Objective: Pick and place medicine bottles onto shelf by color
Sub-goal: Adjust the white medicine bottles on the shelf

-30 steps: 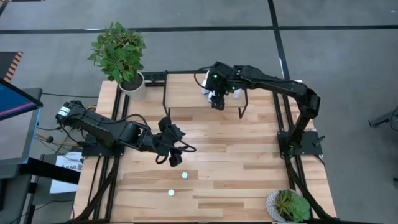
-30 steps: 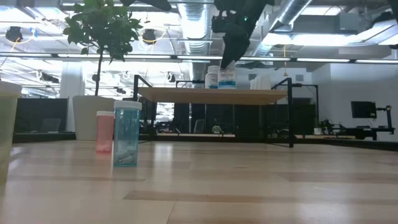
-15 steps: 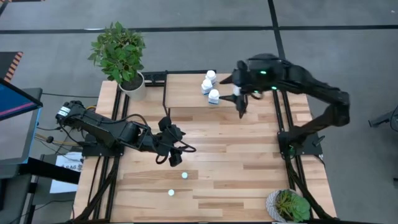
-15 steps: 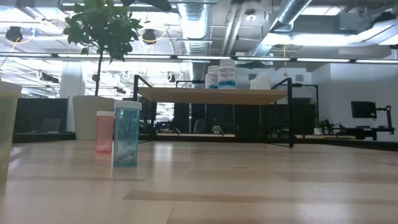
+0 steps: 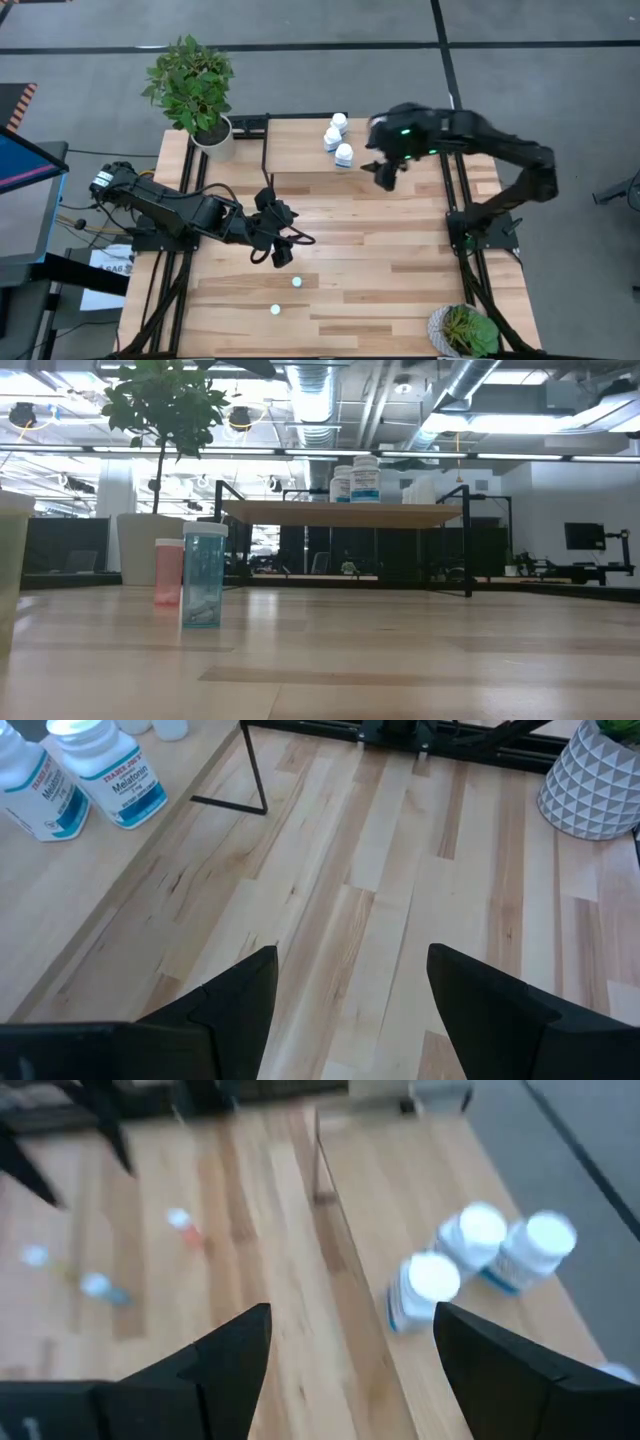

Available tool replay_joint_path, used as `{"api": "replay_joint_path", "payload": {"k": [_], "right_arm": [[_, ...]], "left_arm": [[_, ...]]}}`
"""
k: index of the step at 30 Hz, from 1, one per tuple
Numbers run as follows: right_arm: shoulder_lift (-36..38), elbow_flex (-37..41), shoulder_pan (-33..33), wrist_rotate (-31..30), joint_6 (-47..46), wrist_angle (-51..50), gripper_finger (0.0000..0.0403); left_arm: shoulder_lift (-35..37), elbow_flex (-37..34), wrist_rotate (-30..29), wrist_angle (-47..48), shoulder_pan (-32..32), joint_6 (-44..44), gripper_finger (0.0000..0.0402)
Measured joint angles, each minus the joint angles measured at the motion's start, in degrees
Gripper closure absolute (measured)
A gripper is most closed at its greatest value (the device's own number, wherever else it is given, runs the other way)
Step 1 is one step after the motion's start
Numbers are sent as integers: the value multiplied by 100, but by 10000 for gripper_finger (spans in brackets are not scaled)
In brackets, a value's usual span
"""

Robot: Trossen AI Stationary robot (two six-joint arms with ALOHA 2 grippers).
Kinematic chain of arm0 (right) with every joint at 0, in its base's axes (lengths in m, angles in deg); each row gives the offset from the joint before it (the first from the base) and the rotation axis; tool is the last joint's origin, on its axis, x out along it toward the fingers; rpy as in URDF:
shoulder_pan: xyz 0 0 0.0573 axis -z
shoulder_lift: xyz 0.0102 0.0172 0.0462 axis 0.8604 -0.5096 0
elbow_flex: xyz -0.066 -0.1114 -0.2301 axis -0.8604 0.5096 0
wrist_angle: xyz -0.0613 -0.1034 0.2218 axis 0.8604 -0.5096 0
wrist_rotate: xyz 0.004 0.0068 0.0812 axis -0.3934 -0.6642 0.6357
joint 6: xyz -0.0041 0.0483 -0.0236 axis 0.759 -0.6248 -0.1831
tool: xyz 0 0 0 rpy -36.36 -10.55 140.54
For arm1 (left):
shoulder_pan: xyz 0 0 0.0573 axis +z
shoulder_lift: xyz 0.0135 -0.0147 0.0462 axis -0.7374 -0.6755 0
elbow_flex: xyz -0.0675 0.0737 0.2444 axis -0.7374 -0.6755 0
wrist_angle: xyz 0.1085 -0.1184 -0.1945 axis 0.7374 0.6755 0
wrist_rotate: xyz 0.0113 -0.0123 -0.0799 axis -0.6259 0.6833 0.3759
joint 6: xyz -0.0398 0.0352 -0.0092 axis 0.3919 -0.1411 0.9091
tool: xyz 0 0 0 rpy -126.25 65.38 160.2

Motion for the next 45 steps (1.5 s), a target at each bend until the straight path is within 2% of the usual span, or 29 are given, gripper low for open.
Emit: {"api": "replay_joint_path", "payload": {"k": [4, 9, 14, 20, 25, 35, 40, 45], "right_arm": [[-565, 1, -2, -383, 3, -324, 107], [-1181, 3, 122, -659, 32, -653, 142], [-1644, 3, 192, -643, -21, -892, 204], [-2079, 1, 334, -653, -19, -721, 291], [-2325, 1, 533, -660, -17, -601, 336], [-2323, 1, 690, -660, -14, -88, 349], [-2312, -1, 710, -669, -42, -400, 349], [-1986, 1, 656, -666, -416, -651, 349]], "left_arm": [[0, 0, 0, 0, -1, 0, 156], [0, 0, 0, -3, -2, 0, 156], [0, 0, 4, 4, -1, 0, 156], [2, 0, 4, 18, -1, -20, 156], [2, 0, 7, 33, -1, -20, 156], [2, 0, 4, 39, -2, -20, 156], [2, 0, 4, 39, 0, -20, 156], [1, 0, -7, 40, -1, -15, 156]]}}
